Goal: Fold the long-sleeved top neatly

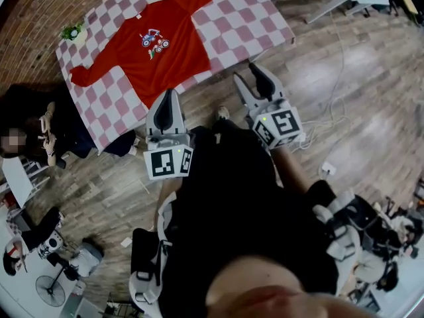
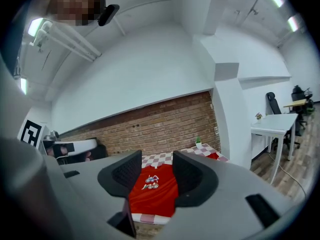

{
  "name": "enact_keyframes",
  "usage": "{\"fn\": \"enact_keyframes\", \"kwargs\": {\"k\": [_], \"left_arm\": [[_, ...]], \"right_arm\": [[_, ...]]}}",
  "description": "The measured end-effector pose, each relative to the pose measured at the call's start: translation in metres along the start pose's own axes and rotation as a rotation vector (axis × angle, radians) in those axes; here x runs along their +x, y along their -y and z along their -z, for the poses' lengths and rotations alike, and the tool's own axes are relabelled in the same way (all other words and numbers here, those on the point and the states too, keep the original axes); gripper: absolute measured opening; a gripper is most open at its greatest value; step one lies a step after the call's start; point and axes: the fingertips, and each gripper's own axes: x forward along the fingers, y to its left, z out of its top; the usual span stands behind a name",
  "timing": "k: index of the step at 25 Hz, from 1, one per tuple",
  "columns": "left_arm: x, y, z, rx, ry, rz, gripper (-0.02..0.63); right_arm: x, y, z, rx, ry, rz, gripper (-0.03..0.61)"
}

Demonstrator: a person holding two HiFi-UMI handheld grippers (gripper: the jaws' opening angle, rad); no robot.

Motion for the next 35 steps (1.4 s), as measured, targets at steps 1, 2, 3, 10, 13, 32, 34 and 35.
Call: {"fn": "enact_keyframes", "kwargs": {"k": [1, 2, 3, 10, 13, 32, 34, 35], "left_arm": [[0.007, 0.000, 0.000, 0.002, -0.001, -0.005, 0.008], [0.014, -0.001, 0.000, 0.002, -0.004, -0.008, 0.008], [0.020, -0.001, 0.001, 0.000, -0.010, -0.011, 0.008], [0.068, -0.010, 0.007, -0.009, -0.022, -0.014, 0.008], [0.092, -0.017, 0.009, -0.017, -0.026, -0.011, 0.008], [0.285, -0.097, 0.027, -0.053, -0.117, 0.037, 0.008], [0.304, -0.104, 0.032, -0.064, -0.125, 0.037, 0.008], [0.314, -0.107, 0.034, -0.081, -0.126, 0.034, 0.008]], "right_arm": [[0.006, 0.007, -0.001, 0.000, -0.003, -0.003, 0.187], [0.012, 0.013, -0.002, 0.003, -0.007, -0.005, 0.187], [0.018, 0.019, -0.002, 0.007, -0.011, -0.005, 0.187], [0.064, 0.064, 0.000, 0.026, -0.038, 0.010, 0.186], [0.086, 0.081, -0.001, 0.031, -0.049, 0.019, 0.186], [0.283, 0.218, 0.021, 0.129, -0.175, 0.132, 0.184], [0.305, 0.237, 0.032, 0.133, -0.205, 0.148, 0.183], [0.316, 0.247, 0.037, 0.134, -0.222, 0.156, 0.183]]}}
